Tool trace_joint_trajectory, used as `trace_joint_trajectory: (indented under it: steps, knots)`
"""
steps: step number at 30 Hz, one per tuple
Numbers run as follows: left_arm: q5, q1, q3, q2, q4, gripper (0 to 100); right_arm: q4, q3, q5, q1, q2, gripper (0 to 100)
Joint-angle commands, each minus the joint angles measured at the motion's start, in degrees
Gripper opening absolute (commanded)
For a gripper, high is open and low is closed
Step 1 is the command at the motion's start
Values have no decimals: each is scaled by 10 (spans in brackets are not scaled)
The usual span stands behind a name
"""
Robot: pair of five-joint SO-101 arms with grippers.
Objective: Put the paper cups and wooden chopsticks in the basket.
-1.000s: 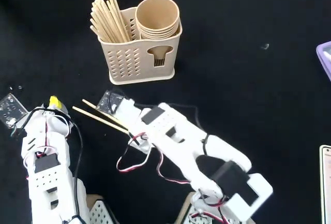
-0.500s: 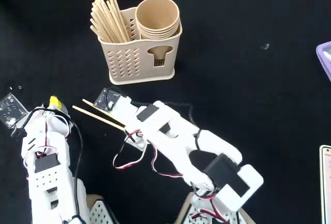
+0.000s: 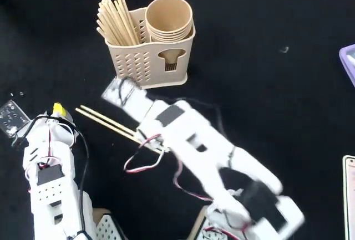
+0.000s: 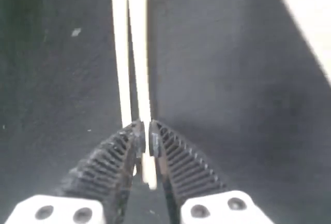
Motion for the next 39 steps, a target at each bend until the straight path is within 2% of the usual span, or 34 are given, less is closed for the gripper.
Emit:
trace_joint_trajectory:
  steps: [1, 5, 9, 14, 16, 27, 30, 33, 34, 39]
  knots:
    - [-1, -6, -8, -9, -13, 116, 12, -19, -6, 20, -122, 10]
    - [-1, -6, -8, -9, -13, 116, 7, 6, -8, 11, -189, 11]
    - [-1, -5, -8, -9, -13, 116, -20, 46, -12, -25, -160, 20]
    - [-1, -12, -8, -9, -13, 116, -97, 42, -50, -61, -35, 192]
    - [4, -32, -9, -9, -13, 116, -109, 16, -52, -79, 23, 219]
    - [4, -48, -14, -9, -12, 116, -105, -151, -54, -81, 273, 194]
    - [4, -47, -14, -9, -12, 116, -104, -153, -51, -83, 276, 169]
    - [4, -46, -13, -9, -12, 116, -102, -149, -31, -84, 277, 1]
    - [4, -46, -12, -9, -12, 116, -94, -145, -23, -84, 276, 29]
    - [4, -46, -12, -9, -12, 116, -74, -132, -16, -78, 261, 10]
